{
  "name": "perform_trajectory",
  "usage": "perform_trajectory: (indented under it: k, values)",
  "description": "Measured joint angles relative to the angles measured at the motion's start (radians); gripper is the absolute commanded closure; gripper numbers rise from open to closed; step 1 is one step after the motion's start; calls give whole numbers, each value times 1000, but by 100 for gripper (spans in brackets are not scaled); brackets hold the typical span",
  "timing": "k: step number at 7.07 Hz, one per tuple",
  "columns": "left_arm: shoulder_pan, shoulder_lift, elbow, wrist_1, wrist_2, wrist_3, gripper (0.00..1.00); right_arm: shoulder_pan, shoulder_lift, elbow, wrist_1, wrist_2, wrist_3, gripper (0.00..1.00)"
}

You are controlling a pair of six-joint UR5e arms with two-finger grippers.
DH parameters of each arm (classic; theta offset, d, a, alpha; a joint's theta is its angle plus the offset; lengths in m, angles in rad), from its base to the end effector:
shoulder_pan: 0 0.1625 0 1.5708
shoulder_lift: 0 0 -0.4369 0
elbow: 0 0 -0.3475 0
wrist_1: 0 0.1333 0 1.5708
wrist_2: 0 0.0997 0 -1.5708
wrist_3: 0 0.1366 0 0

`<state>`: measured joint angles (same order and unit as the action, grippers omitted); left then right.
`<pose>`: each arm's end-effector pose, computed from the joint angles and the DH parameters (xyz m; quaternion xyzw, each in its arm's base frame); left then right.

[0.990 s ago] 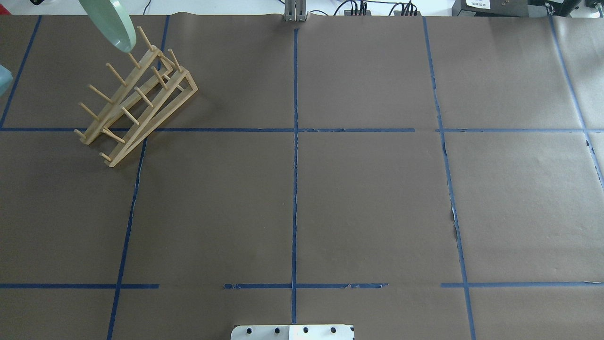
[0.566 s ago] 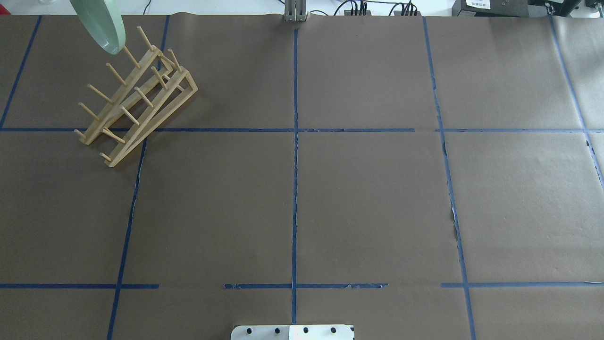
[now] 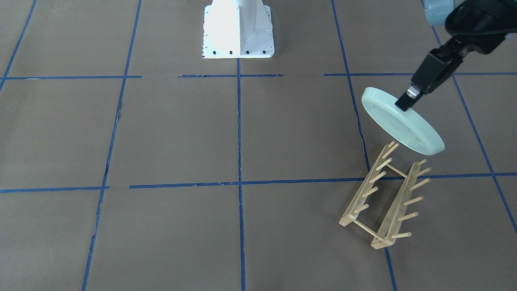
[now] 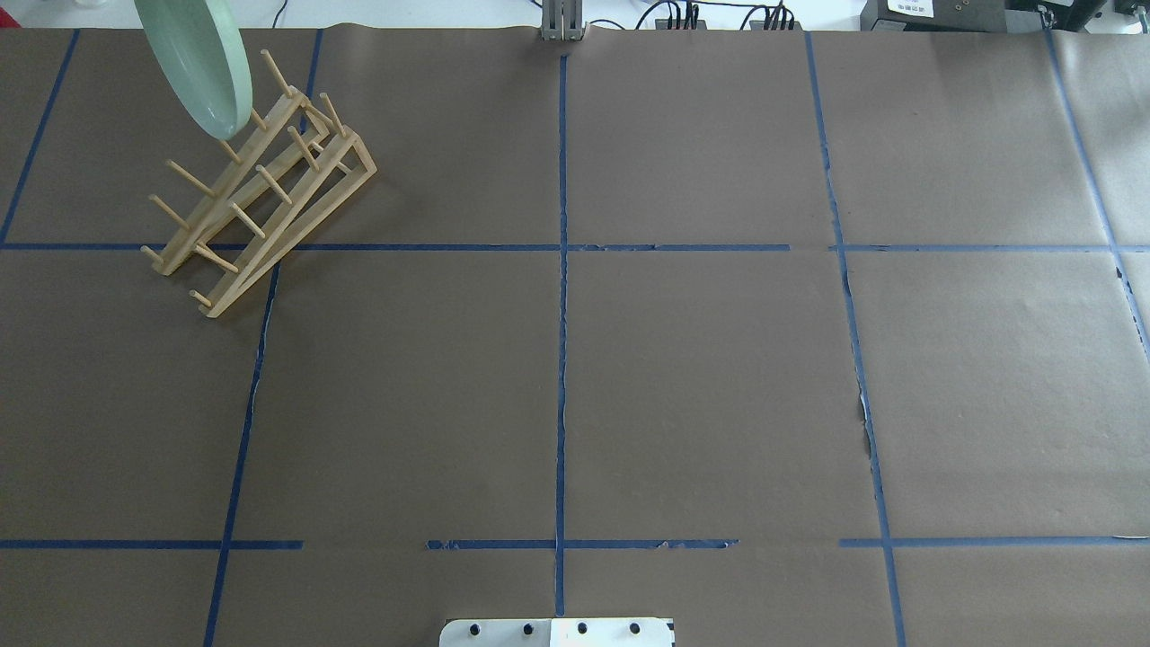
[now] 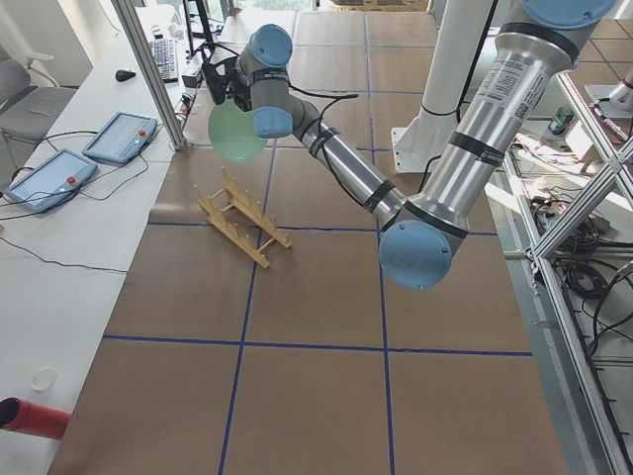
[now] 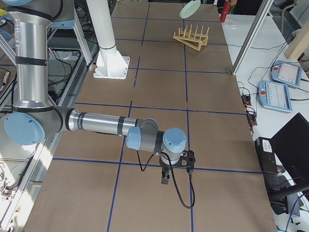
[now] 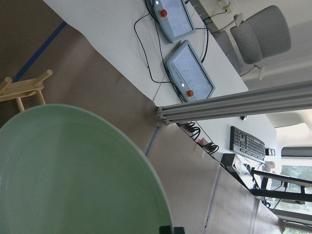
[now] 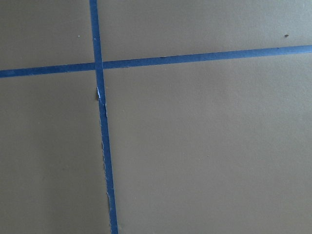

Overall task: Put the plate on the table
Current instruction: 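Carry the plate toward the robot and lower it flat onto the table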

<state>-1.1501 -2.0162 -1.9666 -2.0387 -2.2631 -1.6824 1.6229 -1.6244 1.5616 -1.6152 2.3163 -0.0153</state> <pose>0.1814 -0.5183 0.2286 0.0505 0.6308 -0.2734 0.7245 0.0620 -0.4091 0.7310 -0.0376 -0.3651 0.0366 0.9295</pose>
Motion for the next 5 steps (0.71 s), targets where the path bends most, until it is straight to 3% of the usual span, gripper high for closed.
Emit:
perform_trajectory:
  k: [3,5]
  values:
    - [265,-28,-143,378,189,122,100,0,0,0,0,0,0,0]
    - [474,-96,-143,617,388,203,100,0,0,0,0,0,0,0]
